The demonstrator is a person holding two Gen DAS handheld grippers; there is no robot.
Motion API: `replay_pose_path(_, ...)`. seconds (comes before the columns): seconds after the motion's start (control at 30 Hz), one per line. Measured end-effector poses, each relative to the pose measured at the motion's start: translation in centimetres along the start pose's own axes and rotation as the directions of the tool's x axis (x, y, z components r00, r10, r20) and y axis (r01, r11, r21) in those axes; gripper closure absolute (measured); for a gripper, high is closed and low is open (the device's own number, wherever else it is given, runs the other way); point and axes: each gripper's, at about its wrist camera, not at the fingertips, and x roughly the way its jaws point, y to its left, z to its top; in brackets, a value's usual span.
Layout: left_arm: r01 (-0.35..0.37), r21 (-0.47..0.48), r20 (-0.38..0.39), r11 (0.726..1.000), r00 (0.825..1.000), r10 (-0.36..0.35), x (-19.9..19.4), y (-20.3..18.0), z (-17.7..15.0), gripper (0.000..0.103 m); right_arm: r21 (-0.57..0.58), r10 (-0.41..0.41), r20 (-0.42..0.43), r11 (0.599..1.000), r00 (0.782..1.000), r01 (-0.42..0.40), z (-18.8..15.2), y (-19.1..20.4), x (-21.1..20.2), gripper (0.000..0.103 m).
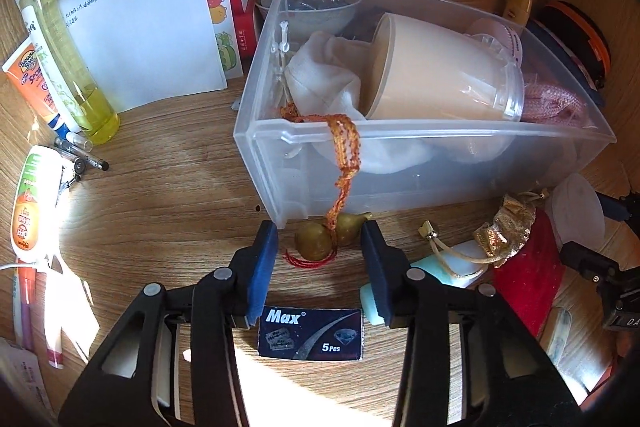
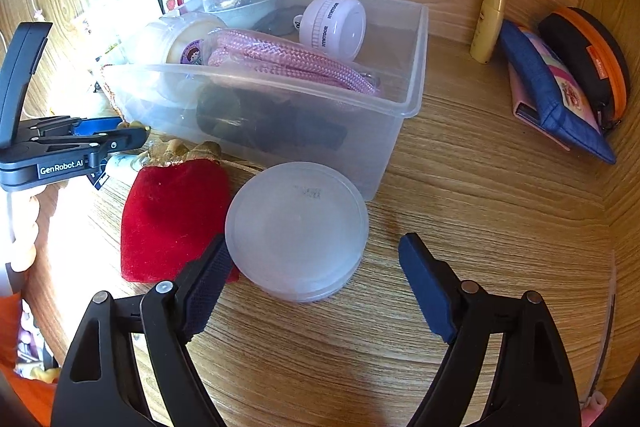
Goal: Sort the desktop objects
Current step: 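Grasp the yellow-green pear ornament with the left gripper while the right grasps the clear round container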
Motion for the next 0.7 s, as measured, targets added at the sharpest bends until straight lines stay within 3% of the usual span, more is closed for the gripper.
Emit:
replay_pose_path(0.13, 0.03, -0.026, 0.005, 0.999, 1.0, -0.03, -0.5, 0.9, -0.3, 0.071, -0.008, 0.001, -0.001, 1.0, 1.0, -0.001, 0.0, 0.2, 0.0, 0.04)
replay_pose_path(0.4, 0.049, -0.042, 0.013, 0.998, 0.999, -0.049, -1.5, 1.5, -0.9, 0.072, 0.011, -0.016, 0.019, 1.0, 1.0, 0.016, 0.1, 0.0, -0.6, 0.041)
replay_pose_path(0.7, 0.066, -0.025, 0.076, 0.998, 0.995, -0.063, -3.9, 1.3, -0.7, 0.072, 0.02, -0.023, 0.089, 1.0, 0.996, 0.022, 0.5, 0.3, -3.3, 0.041)
